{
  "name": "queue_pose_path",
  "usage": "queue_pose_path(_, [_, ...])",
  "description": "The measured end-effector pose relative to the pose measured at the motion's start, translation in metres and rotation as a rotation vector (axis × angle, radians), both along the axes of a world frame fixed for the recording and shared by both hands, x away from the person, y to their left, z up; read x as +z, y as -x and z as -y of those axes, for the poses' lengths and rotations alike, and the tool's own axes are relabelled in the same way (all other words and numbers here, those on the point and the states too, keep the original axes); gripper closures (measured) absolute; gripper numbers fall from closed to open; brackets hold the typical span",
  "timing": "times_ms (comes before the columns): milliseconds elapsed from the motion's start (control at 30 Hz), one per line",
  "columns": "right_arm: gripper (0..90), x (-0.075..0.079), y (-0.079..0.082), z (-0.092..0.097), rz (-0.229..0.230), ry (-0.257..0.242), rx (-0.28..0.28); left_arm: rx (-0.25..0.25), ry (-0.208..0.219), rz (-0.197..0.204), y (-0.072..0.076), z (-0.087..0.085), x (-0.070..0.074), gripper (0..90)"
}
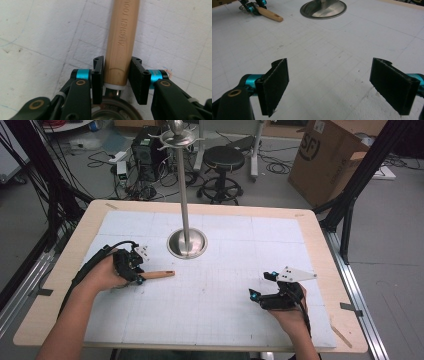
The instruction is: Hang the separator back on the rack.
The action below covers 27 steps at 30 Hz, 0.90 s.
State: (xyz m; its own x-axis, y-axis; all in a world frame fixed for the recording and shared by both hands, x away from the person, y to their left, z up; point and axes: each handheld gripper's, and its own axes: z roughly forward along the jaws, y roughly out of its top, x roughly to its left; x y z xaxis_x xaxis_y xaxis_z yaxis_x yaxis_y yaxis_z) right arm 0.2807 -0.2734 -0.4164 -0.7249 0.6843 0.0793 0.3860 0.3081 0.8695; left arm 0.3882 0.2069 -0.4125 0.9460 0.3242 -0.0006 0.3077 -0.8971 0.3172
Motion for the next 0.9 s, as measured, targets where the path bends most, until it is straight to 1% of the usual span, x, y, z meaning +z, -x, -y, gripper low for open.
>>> queue_pose_path(67, [14.4, 0.000, 0.001, 0.001, -0.002, -0.004, 0.000, -0.004, -0.009, 0.000, 0.000, 0.000, 0.001, 68.1])
queue_pose_path(200, [14.4, -0.002, 0.000, 0.001, -0.010, 0.001, -0.003, 0.005, 0.000, 0.002, 0.001, 0.001, 0.000, 68.3])
queue_pose_path(267, [14.4, -0.002, -0.001, 0.001, -0.006, 0.005, -0.002, 0.010, 0.003, 0.007, 0.002, 0.001, 0.000, 68.3])
queue_pose_path(333, [14.4, -0.001, 0.000, 0.001, -0.001, -0.001, 0.001, 0.005, -0.003, 0.015, 0.003, 0.001, 0.000, 68.6])
queue_pose_path(367, [14.4, 0.000, 0.000, 0.001, -0.001, -0.005, 0.000, 0.011, 0.002, 0.015, 0.004, 0.001, 0.000, 68.6])
queue_pose_path(400, [14.4, 0.000, 0.000, 0.001, -0.001, -0.005, 0.000, 0.004, -0.002, 0.022, 0.004, 0.000, 0.001, 68.6])
queue_pose_path(433, [14.4, 0.000, 0.000, 0.002, -0.001, -0.006, -0.003, 0.007, 0.005, 0.026, 0.005, 0.000, 0.000, 68.7])
queue_pose_path(467, [14.4, 0.000, 0.000, 0.002, 0.003, -0.006, -0.003, -0.005, 0.014, 0.021, 0.005, -0.001, 0.002, 68.7])
queue_pose_path(500, [14.4, 0.000, 0.000, 0.002, 0.003, -0.006, -0.003, -0.005, 0.014, 0.021, 0.005, -0.001, 0.002, 68.7])
queue_pose_path(533, [14.4, 0.000, 0.000, 0.002, 0.003, -0.007, -0.004, -0.010, 0.029, 0.022, 0.006, -0.001, 0.002, 68.7])
queue_pose_path(567, [14.4, 0.000, 0.001, 0.002, 0.004, -0.008, -0.004, -0.002, 0.058, 0.029, 0.008, 0.000, 0.004, 68.8])
queue_pose_path(633, [14.5, 0.000, 0.001, 0.002, 0.000, -0.005, -0.003, 0.001, 0.098, 0.037, 0.010, -0.001, 0.008, 68.8])
queue_pose_path(667, [14.4, -0.001, 0.000, 0.001, -0.003, -0.001, -0.002, 0.002, 0.113, 0.048, 0.011, -0.002, 0.012, 68.8])
queue_pose_path(767, [14.4, 0.000, 0.000, 0.000, -0.004, 0.000, 0.000, 0.017, 0.185, 0.057, 0.013, -0.006, 0.021, 68.8])
queue_pose_path(800, [14.4, 0.000, 0.000, 0.000, -0.001, 0.001, 0.001, 0.024, 0.210, 0.069, 0.014, -0.007, 0.024, 68.8])
queue_pose_path(833, [14.4, 0.000, 0.000, 0.000, -0.001, 0.001, 0.001, 0.030, 0.229, 0.071, 0.015, -0.008, 0.027, 68.8])
queue_pose_path(867, [14.4, 0.000, -0.001, 0.000, 0.003, 0.001, 0.001, 0.027, 0.253, 0.077, 0.016, -0.010, 0.030, 68.7])
queue_pose_path(900, [14.4, 0.001, 0.000, 0.000, 0.001, -0.001, -0.001, 0.037, 0.263, 0.085, 0.017, -0.011, 0.032, 68.7])
